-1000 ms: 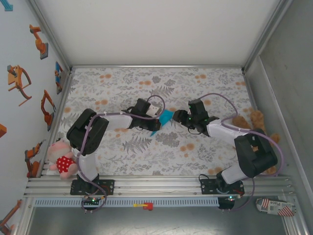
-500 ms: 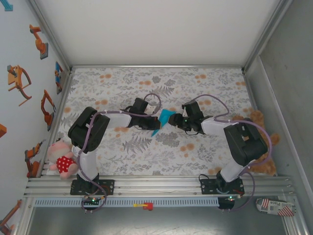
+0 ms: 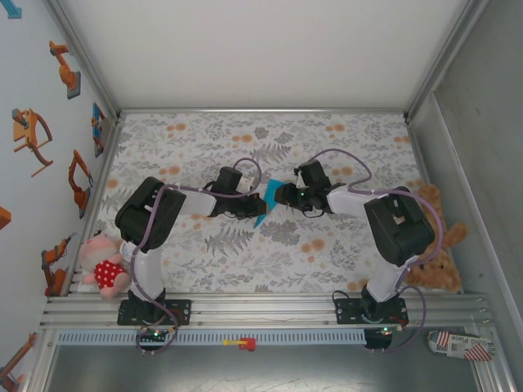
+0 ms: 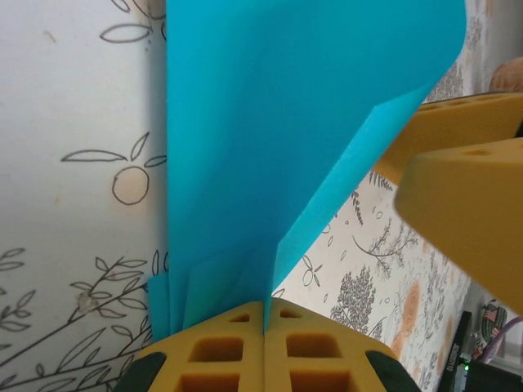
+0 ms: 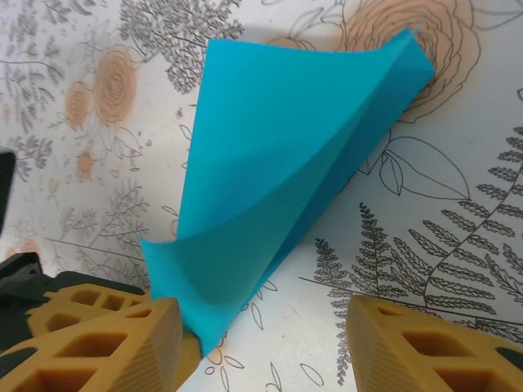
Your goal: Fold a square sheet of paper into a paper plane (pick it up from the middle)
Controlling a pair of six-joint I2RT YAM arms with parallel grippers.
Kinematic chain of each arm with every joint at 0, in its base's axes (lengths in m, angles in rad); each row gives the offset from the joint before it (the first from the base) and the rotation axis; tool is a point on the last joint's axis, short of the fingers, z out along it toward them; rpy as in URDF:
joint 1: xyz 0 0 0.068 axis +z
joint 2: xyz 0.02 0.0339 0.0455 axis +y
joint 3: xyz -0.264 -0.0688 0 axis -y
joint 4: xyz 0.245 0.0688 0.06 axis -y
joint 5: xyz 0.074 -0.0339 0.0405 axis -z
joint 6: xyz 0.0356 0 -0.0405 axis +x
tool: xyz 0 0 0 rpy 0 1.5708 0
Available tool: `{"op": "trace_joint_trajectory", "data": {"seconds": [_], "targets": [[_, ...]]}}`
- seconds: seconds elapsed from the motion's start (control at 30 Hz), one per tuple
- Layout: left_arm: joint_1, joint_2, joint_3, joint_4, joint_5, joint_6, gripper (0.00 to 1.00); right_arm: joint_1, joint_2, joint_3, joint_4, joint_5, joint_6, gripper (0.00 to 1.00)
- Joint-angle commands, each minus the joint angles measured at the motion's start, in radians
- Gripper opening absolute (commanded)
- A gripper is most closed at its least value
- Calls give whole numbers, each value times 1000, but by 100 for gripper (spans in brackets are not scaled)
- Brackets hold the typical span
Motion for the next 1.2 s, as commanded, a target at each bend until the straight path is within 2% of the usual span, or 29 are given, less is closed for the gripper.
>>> {"op": "trace_joint_trajectory", "data": {"seconds": [0.0,0.37,0.87,1.17], "targets": [[9,19,-18,51,29,-54,5,9,24,48,-48,15,-31,55],[16,20,-32,70,36,-72,7,23,102,123,-138,59,-44,57],[15,-29,-32,9,15,-36,22,42,195,188,-230,124,-4,56],[13,-63,-28,-45,-10,-2,26,43,205,197,-244,124,-2,56]]}}
